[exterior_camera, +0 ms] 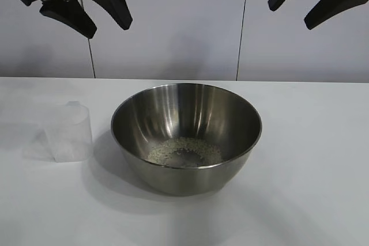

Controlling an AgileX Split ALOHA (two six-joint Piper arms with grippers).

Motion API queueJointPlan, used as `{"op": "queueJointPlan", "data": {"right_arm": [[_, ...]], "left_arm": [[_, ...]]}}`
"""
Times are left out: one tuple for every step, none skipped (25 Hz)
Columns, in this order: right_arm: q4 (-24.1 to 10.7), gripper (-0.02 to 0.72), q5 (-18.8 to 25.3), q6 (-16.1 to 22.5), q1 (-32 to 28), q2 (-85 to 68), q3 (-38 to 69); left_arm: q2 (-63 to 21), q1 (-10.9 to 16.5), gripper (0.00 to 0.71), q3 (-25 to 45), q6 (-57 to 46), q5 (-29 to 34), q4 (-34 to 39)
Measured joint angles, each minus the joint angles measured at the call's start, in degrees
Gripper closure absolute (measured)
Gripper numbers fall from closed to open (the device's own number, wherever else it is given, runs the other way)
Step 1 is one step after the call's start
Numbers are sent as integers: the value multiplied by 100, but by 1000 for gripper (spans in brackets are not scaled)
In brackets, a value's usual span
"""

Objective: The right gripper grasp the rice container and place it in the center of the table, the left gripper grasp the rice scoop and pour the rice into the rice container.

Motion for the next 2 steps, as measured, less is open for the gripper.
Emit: {"op": "queueJointPlan", "data": {"right_arm": [[0, 272, -84, 0, 0, 0, 0], [0, 272, -171, 0, 0, 0, 0]], "left_arm": [[0, 0, 240, 0, 0, 0, 0], [0, 0, 240, 0, 0, 0, 0]]}}
